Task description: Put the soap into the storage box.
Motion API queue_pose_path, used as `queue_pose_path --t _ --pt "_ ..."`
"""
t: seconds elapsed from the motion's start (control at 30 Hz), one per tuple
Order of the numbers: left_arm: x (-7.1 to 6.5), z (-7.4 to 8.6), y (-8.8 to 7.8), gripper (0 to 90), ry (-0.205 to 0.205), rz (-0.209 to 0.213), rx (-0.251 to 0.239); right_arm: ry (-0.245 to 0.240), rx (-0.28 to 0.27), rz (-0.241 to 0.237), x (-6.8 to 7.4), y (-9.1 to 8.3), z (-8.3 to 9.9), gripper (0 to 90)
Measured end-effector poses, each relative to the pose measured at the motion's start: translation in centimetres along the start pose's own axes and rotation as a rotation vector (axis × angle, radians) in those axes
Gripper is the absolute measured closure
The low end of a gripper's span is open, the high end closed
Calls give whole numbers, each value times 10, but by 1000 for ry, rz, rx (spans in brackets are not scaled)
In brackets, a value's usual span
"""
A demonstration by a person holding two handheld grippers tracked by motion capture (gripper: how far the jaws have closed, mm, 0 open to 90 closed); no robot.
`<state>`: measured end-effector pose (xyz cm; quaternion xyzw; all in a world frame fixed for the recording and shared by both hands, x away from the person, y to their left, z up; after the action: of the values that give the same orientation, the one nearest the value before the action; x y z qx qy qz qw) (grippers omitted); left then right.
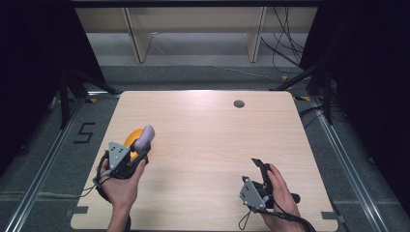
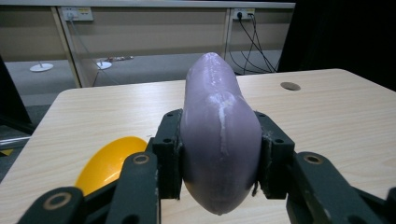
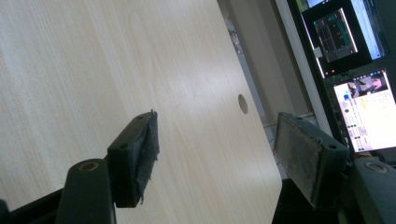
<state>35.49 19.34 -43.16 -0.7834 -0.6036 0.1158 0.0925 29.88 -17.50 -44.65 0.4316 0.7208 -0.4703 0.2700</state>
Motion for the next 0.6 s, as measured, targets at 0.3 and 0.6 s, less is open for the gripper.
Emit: queue_pose_path --t 0.3,0.6 --pt "11 -1 3 587 -14 -45 -3 2 -1 -2 0 0 0 319" --pt "21 3 7 587 -23 -93 -4 3 1 -4 0 0 0 319"
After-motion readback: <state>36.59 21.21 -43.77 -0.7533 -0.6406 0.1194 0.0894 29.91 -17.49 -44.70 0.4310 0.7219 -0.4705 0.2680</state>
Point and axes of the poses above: each handheld gripper's, and its own axes: y roughly forward along the jaws, z roughly out of its underside, x roughly to its left, the point moved 2 cm from there along y, roughly forward along the jaws, and after that the axes turned 2 degrees about x, right-handed, at the moved point
